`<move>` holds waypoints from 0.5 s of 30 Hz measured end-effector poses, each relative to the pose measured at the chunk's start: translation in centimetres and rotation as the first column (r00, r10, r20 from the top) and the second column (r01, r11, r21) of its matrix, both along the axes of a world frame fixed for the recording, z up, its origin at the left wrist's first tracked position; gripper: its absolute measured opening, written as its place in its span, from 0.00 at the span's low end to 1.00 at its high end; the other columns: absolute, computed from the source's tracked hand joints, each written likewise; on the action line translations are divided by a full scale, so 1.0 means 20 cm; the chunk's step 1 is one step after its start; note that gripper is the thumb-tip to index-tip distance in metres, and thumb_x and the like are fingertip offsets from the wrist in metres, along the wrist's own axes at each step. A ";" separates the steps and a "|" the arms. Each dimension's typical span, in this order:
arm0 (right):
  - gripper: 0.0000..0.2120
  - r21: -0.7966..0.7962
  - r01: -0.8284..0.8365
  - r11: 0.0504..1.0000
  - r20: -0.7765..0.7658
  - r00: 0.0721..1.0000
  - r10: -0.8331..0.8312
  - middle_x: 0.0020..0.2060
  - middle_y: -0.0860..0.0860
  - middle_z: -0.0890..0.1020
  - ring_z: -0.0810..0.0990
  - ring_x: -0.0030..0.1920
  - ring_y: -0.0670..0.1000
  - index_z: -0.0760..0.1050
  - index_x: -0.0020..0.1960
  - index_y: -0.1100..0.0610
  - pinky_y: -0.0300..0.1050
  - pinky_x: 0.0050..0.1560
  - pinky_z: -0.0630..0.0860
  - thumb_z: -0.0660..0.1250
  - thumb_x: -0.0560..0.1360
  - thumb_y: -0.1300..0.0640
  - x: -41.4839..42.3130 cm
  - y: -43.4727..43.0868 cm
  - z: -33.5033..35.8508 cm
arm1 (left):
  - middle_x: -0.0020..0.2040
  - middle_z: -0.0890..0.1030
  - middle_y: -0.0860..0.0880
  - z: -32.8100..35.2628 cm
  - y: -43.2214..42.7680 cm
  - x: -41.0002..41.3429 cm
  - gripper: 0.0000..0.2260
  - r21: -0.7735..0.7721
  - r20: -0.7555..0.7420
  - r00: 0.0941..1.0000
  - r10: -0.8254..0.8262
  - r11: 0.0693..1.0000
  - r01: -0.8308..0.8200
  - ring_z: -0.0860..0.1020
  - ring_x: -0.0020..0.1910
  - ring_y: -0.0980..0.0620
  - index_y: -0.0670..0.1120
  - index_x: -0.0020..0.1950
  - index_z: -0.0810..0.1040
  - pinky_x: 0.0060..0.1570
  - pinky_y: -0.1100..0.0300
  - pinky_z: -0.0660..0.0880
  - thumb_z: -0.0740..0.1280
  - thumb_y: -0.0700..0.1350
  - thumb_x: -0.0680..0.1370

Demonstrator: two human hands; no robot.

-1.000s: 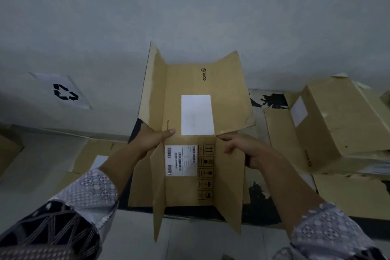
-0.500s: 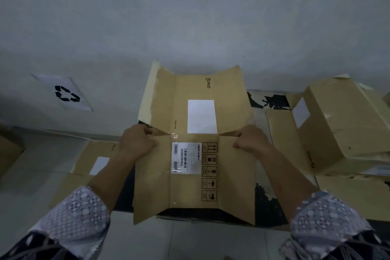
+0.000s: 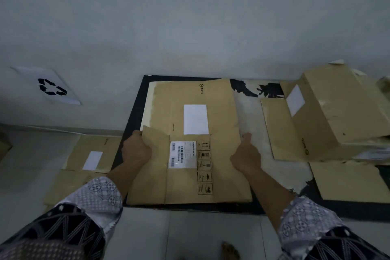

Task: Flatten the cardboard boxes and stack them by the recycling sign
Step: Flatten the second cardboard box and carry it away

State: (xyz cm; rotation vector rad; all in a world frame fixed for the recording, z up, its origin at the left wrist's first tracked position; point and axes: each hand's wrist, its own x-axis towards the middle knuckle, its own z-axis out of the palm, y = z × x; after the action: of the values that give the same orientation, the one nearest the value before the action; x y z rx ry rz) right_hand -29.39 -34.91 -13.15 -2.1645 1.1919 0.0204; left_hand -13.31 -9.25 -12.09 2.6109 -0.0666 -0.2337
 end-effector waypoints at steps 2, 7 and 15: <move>0.32 0.023 0.010 1.000 0.010 1.000 -0.010 0.58 0.52 0.74 0.76 0.56 0.55 0.52 0.77 0.54 0.41 0.50 0.70 0.64 0.78 0.61 -0.02 0.01 -0.05 | 0.52 0.81 0.39 -0.04 0.00 0.01 0.11 0.061 0.030 0.999 -0.013 0.998 0.011 0.79 0.52 0.39 0.38 0.59 0.76 0.47 0.51 0.74 0.63 0.38 0.78; 0.15 -0.081 -0.079 0.994 -0.107 0.992 0.070 0.53 0.56 0.76 0.73 0.44 0.52 0.68 0.60 0.56 0.42 0.42 0.68 0.59 0.76 0.67 -0.12 0.01 -0.10 | 0.52 0.80 0.37 -0.13 0.06 0.10 0.10 0.244 -0.041 0.990 -0.136 0.959 0.142 0.80 0.52 0.38 0.36 0.55 0.77 0.49 0.49 0.77 0.61 0.37 0.78; 0.29 -0.021 -0.104 0.994 -0.356 0.930 0.090 0.62 0.57 0.62 0.65 0.60 0.58 0.60 0.69 0.48 0.51 0.54 0.71 0.66 0.72 0.49 -0.23 0.12 -0.20 | 0.72 0.62 0.34 -0.20 0.03 0.15 0.30 0.250 -0.301 0.947 -0.110 0.949 0.190 0.69 0.67 0.34 0.32 0.75 0.56 0.65 0.46 0.69 0.64 0.39 0.77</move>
State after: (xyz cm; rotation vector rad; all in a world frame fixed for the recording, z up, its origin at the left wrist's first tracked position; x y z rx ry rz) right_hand -33.96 -32.48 -17.24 -2.3173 1.2861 0.4530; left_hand -10.38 -8.73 -16.15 2.8200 -0.1437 -0.7190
